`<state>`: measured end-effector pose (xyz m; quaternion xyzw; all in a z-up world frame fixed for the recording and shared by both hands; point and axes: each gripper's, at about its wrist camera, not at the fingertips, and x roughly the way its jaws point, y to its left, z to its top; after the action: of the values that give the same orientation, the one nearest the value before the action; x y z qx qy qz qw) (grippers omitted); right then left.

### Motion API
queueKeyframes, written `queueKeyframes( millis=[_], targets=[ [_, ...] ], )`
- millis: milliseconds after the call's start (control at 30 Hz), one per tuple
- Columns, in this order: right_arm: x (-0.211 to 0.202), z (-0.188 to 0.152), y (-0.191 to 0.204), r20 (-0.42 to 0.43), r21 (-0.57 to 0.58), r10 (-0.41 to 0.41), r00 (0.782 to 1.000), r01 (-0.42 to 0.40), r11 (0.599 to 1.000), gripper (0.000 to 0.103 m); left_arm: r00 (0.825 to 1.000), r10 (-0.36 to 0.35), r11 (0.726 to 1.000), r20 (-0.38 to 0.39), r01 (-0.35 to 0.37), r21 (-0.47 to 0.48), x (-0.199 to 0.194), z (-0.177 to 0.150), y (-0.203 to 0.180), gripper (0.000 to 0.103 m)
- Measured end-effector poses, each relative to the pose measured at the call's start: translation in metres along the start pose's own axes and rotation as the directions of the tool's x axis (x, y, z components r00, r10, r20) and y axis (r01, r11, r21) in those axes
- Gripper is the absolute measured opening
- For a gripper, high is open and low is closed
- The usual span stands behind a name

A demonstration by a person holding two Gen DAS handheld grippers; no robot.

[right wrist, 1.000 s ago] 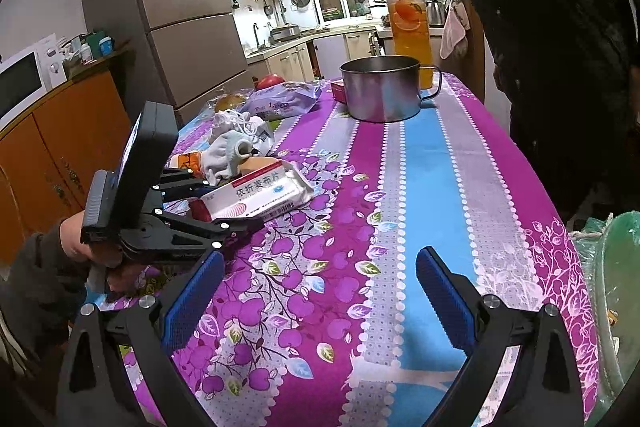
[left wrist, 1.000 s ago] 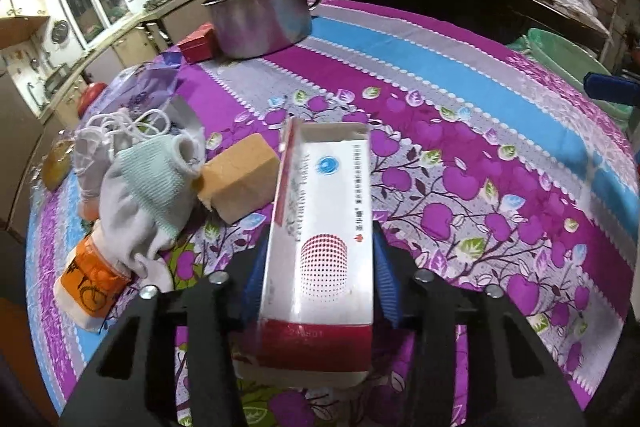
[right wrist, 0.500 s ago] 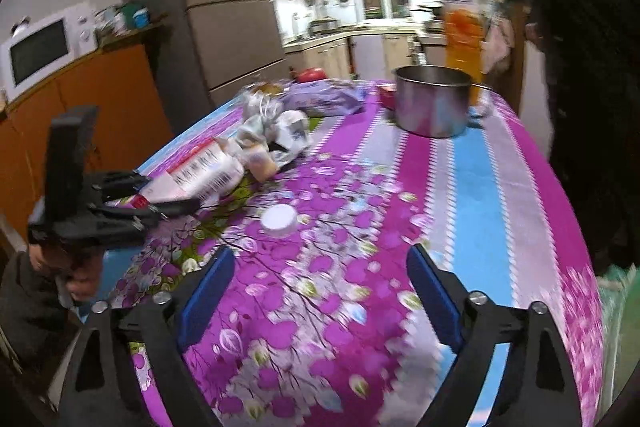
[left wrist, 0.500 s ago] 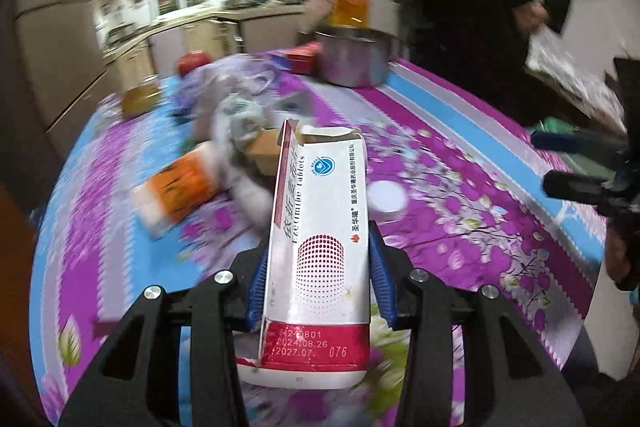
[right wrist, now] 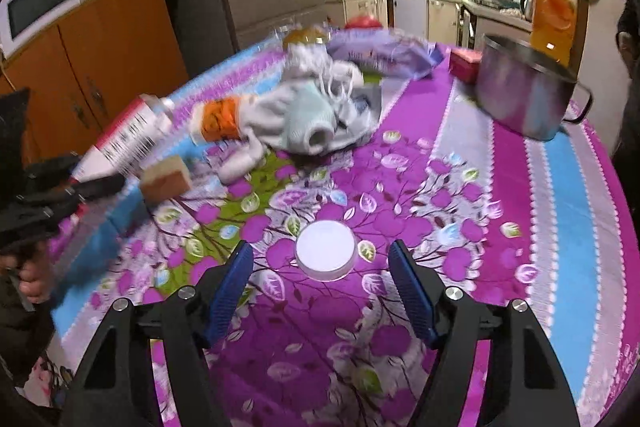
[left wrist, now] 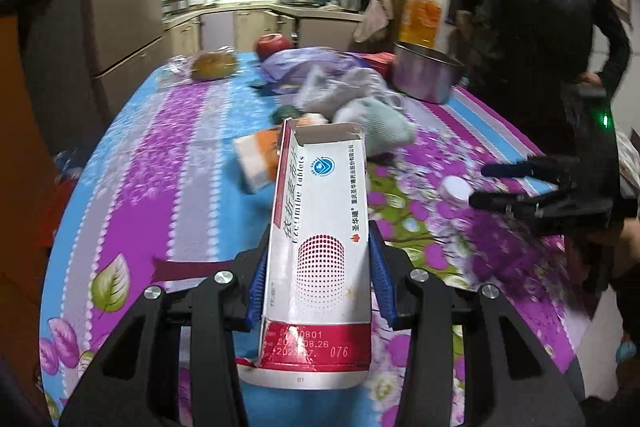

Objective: Collect trash
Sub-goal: 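Lift the white medicine box with the left tool while the right tool lifts the white lid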

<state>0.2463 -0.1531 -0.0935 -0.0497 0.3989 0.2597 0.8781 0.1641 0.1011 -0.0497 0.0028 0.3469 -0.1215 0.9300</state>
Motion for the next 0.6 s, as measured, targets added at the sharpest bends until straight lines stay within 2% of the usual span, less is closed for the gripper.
queueKeyframes(
  millis=[100, 233, 400, 600],
  targets=[
    [0.015, 0.002, -0.001, -0.03, 0.011, -0.023, 0.999, 0.023, 1.0, 0.062, 1.0, 0.015, 1.0, 0.014, -0.014, -0.016, 0.0, 0.002, 0.002, 0.041],
    [0.022, 0.008, 0.001, -0.043, -0.003, -0.051, 0.998, 0.051, 0.999, 0.059, 1.0, 0.013, 1.0, 0.025, -0.012, -0.018, 0.003, 0.005, -0.002, 0.041],
    [0.022, 0.006, 0.005, -0.042, -0.026, -0.084, 0.996, 0.083, 0.996, 0.041, 0.999, 0.033, 0.999, 0.035, -0.033, -0.013, 0.005, 0.005, -0.01, 0.041],
    [0.007, -0.001, 0.012, 0.016, -0.012, -0.129, 0.992, 0.129, 0.992, 0.041, 0.997, 0.066, 0.998, 0.041, -0.065, -0.016, 0.008, 0.002, -0.025, 0.041]
  ],
)
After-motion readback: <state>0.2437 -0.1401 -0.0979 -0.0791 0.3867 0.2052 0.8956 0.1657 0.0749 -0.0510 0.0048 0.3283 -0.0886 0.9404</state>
